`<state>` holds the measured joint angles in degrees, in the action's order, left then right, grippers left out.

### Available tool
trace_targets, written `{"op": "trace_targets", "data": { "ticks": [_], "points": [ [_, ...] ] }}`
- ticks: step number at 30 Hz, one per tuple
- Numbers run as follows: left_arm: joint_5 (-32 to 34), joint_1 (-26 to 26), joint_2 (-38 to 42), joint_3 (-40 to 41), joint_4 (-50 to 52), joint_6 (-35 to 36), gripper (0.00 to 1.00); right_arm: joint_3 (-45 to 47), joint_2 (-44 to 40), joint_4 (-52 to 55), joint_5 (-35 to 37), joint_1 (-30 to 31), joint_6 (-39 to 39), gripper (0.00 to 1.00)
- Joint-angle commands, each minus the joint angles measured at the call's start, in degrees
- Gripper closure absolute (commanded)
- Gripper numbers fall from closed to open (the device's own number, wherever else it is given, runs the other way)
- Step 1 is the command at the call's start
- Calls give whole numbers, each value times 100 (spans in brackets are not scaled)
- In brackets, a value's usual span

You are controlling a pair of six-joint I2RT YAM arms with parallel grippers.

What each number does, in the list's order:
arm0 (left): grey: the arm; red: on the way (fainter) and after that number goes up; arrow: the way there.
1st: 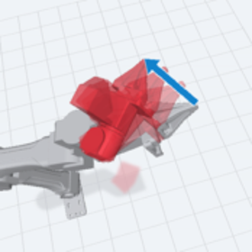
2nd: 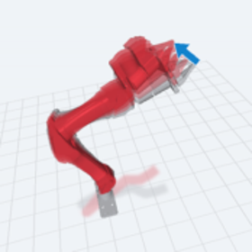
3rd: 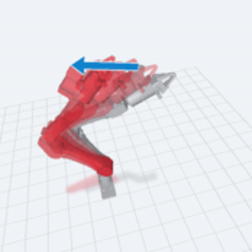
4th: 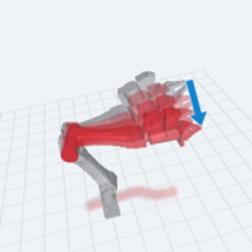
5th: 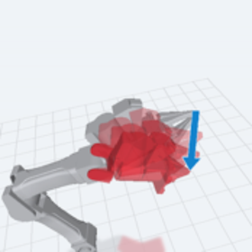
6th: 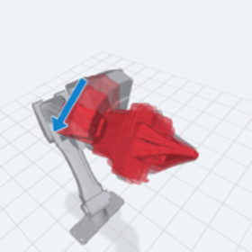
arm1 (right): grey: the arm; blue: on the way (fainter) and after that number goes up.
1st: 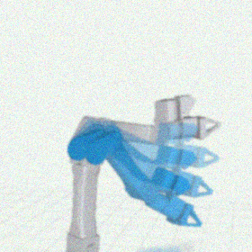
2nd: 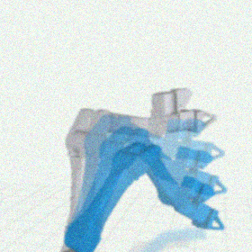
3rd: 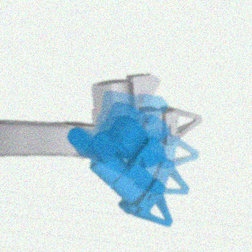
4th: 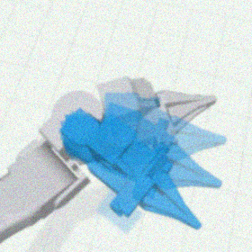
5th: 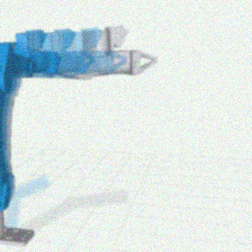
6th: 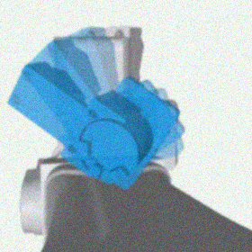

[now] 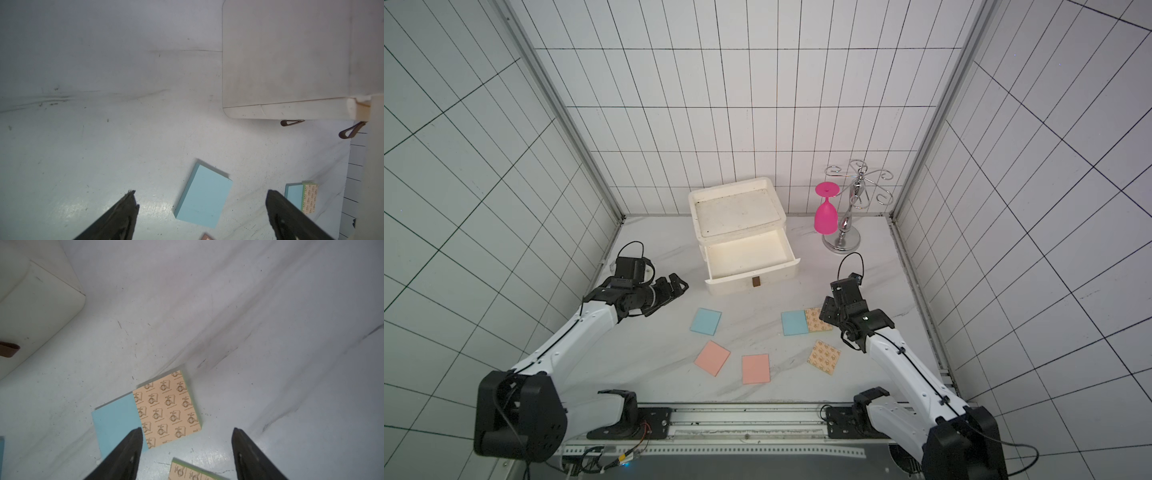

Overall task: Please put the sticky notes in the drawer by color
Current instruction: Pick up the sticky notes from the center of the board.

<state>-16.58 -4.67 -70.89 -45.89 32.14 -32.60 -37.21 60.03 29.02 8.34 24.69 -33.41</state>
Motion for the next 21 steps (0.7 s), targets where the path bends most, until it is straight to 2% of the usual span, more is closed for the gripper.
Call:
{"op": "trace_targets", "data": {
  "ticks": [1, 13, 21],
  "points": [
    [-73, -38, 159, 160, -290, -39, 1, 85, 394, 42, -147, -46, 56, 27],
    [19, -331, 367, 462, -544, -82, 1, -304, 1665, 139, -242, -43, 728, 24],
    [51, -419, 265, 602, -775, -124, 1, -972, 2797, 119, -753, -35, 845, 23]
  ]
}}
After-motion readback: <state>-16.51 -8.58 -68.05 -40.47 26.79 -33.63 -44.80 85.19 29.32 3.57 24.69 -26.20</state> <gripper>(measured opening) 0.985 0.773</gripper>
